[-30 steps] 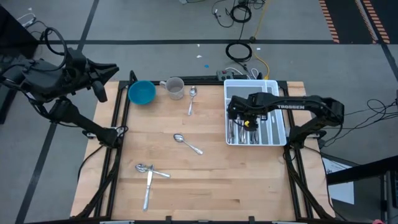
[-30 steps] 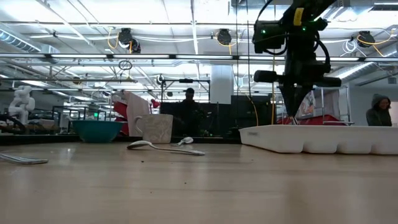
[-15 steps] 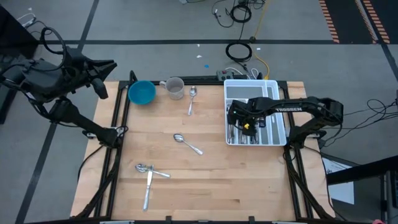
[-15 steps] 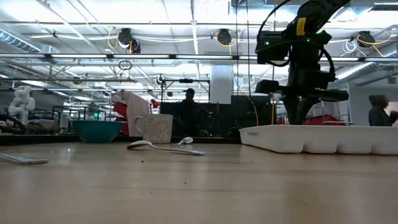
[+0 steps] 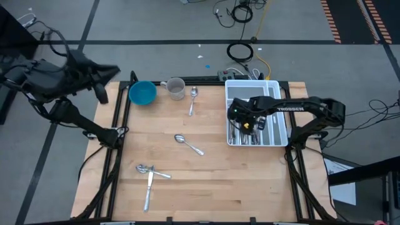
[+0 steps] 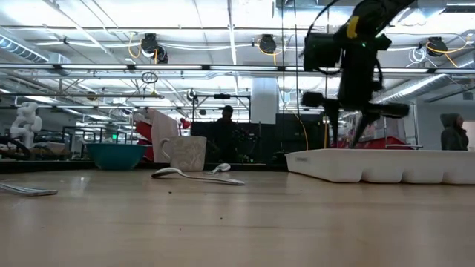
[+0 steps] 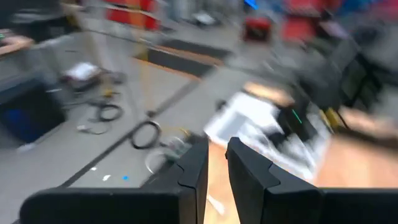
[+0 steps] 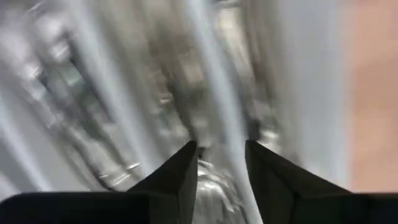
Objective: Sort silverware
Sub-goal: Put the spoon in the silverware tray
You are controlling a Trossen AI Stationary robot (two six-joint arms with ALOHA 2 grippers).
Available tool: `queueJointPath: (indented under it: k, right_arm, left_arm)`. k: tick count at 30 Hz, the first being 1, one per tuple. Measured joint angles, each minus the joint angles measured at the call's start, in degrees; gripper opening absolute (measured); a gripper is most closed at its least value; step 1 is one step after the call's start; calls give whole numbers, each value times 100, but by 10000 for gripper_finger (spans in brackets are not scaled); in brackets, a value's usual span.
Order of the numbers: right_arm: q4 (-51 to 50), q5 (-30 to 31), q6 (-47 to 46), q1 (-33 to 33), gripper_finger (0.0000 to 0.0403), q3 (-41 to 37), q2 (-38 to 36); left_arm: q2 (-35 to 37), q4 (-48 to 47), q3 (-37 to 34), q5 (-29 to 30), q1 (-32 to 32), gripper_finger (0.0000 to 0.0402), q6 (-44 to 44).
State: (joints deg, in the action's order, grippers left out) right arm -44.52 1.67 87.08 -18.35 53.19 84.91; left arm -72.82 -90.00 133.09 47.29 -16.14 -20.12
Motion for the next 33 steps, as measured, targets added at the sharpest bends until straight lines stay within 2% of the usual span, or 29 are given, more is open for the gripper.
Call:
queueJointPath:
  k: [4, 8, 12, 14, 17, 20, 23, 26, 30, 33]
  right_arm:
    - [-27, -18, -750, 10, 129, 625, -181]
    - [-72, -63, -1311, 11, 129, 1463, -418]
    - [-127, -6, -2341, 11, 130, 2214, -591]
    - [-168, -5, -2971, 9, 130, 2498, -668]
    - [-365, -4, -3607, 7, 130, 2731, -809]
    - [-571, -6, -3693, 7, 130, 2754, -957]
    - [-848, -7, -3854, 7, 130, 2754, -1044]
    - [-1127, -19, -4251, 7, 130, 2754, -1068]
    - [-1467, -48, -4503, 7, 130, 2754, -1068]
    - [-1560, -55, -4589, 7, 130, 2754, -1068]
  left_arm:
    - [-264, 2, -604, -998, 0, 66, 269]
    - [-534, 5, -1666, -1798, 0, 66, 319]
    - [-527, -12, -3013, -1927, -1, 66, -939]
    - [-526, 2, -3716, -2263, 2, 66, -1479]
    - [-490, -13, -4666, -3168, -205, 66, -1535]
    - [-497, 149, -5513, -3807, -482, 66, -1229]
    - [-500, 712, -6280, -4058, -650, 66, -1159]
    - [-498, 1280, -6855, -4149, -770, 66, -1615]
    - [-498, 2223, -7410, -4045, -963, 66, -2284]
    - [-495, 2795, -7668, -3948, -1162, 66, -2440]
